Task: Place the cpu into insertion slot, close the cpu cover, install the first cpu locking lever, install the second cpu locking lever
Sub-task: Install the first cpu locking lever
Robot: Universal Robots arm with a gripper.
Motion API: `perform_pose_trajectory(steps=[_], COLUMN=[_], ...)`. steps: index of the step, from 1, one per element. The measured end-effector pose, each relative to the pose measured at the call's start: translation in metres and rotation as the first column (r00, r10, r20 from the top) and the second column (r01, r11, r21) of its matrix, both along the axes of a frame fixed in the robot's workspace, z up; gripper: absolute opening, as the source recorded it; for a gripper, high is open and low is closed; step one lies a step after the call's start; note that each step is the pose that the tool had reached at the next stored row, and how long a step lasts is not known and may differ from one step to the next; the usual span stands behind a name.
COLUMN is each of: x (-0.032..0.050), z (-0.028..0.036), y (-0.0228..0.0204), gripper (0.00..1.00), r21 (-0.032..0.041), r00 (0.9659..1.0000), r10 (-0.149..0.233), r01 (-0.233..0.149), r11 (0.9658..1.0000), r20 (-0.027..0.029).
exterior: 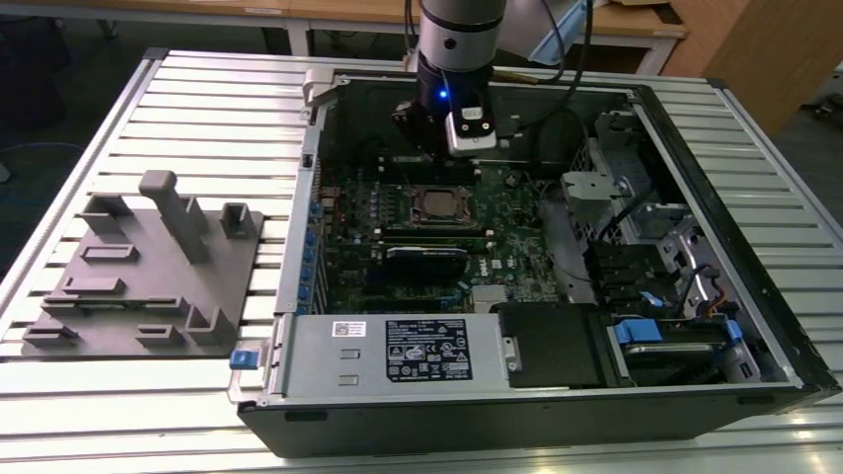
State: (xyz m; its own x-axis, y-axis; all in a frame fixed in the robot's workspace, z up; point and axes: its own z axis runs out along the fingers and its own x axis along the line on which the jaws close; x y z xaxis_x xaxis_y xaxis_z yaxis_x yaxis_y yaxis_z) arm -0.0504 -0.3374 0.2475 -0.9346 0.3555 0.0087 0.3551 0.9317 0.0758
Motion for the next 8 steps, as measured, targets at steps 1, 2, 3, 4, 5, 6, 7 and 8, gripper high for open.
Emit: perform_pose_trajectory(steps=[1,2,3,4,5,6,7,8], x=[0.0,0.0,0.0,0.0,0.0,0.0,0.0,0.0], z=[0.0,0.0,0.0,0.0,0.0,0.0,0.0,0.0], y=[0.0,0.0,0.0,0.0,0.0,0.0,0.0,0.0], gripper=[0.1,0.1,0.1,0.1,0.1,0.1,0.1,0.1], r21=[0.0,0.0,0.0,0.0,0.0,-0.0001,-0.0001,-0.0001], r00=[1.0,1.0,1.0,1.0,1.0,1.0,0.9999,0.9998], r10=[0.0,0.0,0.0,0.001,0.004,0.008,0.014,0.019], r01=[0.0,0.0,0.0,-0.001,-0.004,-0.008,-0.014,-0.019], r11=[1.0,1.0,1.0,1.0,1.0,1.0,0.9999,0.9998], r20=[0.0,0.0,0.0,-0.0001,0.0,-0.0001,0.0,0.0])
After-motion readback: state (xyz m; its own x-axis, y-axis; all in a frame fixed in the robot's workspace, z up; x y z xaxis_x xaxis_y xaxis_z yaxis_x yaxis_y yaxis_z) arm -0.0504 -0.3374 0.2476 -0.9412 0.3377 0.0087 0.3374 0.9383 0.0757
